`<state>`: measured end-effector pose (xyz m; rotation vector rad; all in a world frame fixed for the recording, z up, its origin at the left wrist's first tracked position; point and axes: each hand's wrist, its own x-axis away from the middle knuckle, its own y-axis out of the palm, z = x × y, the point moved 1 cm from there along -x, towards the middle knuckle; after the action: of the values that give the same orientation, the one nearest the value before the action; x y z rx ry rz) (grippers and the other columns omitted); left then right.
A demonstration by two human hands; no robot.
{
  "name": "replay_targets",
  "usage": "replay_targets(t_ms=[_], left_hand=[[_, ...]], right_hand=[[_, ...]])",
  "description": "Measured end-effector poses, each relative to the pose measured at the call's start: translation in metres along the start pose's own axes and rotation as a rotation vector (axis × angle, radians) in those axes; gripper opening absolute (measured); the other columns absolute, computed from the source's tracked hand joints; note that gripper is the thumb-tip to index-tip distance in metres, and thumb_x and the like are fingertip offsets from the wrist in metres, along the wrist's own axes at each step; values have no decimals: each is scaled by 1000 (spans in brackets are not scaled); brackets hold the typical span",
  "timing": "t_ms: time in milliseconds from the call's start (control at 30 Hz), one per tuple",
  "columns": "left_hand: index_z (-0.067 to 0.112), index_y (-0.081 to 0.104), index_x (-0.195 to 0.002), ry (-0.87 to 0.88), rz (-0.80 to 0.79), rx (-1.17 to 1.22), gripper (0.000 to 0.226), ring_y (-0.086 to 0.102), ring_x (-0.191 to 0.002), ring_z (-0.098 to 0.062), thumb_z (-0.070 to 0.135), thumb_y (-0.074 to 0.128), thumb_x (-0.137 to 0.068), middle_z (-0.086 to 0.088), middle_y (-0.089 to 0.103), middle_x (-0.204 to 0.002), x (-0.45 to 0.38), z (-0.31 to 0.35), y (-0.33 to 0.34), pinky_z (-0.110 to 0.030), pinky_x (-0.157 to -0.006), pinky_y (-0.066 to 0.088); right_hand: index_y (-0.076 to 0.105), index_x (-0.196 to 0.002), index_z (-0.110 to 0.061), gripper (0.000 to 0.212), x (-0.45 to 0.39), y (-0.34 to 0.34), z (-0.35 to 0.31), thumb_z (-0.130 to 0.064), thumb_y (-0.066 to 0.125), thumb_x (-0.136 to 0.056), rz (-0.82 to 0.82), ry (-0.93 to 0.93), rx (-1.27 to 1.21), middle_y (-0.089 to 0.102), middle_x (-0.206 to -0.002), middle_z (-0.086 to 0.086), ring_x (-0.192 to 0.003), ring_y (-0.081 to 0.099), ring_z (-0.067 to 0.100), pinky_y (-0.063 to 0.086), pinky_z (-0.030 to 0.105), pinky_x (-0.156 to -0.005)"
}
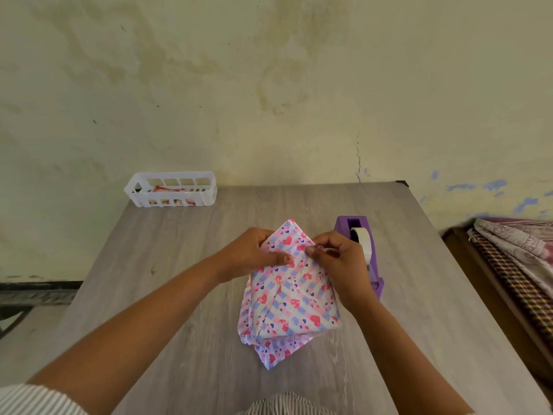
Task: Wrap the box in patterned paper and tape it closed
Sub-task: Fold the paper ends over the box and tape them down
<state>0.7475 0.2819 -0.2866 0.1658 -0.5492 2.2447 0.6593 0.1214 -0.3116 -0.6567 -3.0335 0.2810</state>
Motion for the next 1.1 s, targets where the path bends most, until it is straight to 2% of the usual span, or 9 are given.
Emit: replay_targets(t_ms=[100,200,267,400,500,667,767,900,1100], left_hand=[[23,66,-92,61,48,27,6,70,-81,-11,23,65,-86,5,71,-91,-1,-3,5,-22,-70,56],[21,68,-101,137,129,-21,14,69,-86,-16,19,60,-90,0,71,-96,0,-7,7,-27,-77,56],[25,65,-105,162,156,-56,17,68,-87,-9,19,58,-91,3,70,-98,-1,-11,8,-20,-76,55],[28,58,-117,302,152,-145,29,61,-90,13,15,60,-90,14,64,-108,-2,-16,10,-8,-75,49],[22,49,-125,439,121,-272,36,49,-107,19,13,59,-91,14,55,-120,-5,-19,9,-3,-87,41],[21,37,-136,578,35,-642,48,26,-134,2,37,31,-91,13,39,-139,-9,-28,3,-12,-113,8],[24,24,-141,591,8,-810,51,14,-140,-2,41,21,-93,14,26,-146,-6,-31,2,-21,-115,-7],[25,21,-142,580,18,-880,59,14,-141,-5,56,6,-95,11,23,-149,3,-31,6,-24,-115,-8],[21,28,-143,601,22,-972,53,21,-140,-12,46,9,-100,5,32,-148,11,-30,10,-27,-116,-2]], right_hand=[[63,-89,-25,9,3,-2,2,-19,68,-84,-11,32,-2,69,-95,-3,-89,67,17,58,35,-80],[44,-130,-33,52,16,0,7,-28,68,-84,-121,105,35,52,-127,-15,-112,56,10,53,34,-92],[26,-141,-36,66,29,5,9,-31,63,-87,-171,193,57,44,-129,-16,-110,54,6,52,30,-91],[26,-141,-30,56,38,13,12,-36,52,-93,-136,242,33,53,-122,-10,-99,59,4,53,15,-73],[21,-146,-28,60,37,14,8,-37,49,-94,-100,241,95,47,-125,-11,-106,55,8,49,22,-85],[24,-144,-29,56,34,16,8,-38,49,-95,-117,251,91,53,-127,-6,-106,59,13,52,30,-90],[24,-143,-30,54,31,16,8,-38,47,-95,-118,253,110,52,-122,-9,-102,59,11,52,28,-89],[23,-145,-27,54,29,17,6,-35,46,-97,-103,257,135,50,-126,-8,-105,56,12,49,28,-91],[16,-146,-35,58,28,17,6,-31,47,-97,-102,210,139,39,-122,-15,-107,52,8,46,25,-93]])
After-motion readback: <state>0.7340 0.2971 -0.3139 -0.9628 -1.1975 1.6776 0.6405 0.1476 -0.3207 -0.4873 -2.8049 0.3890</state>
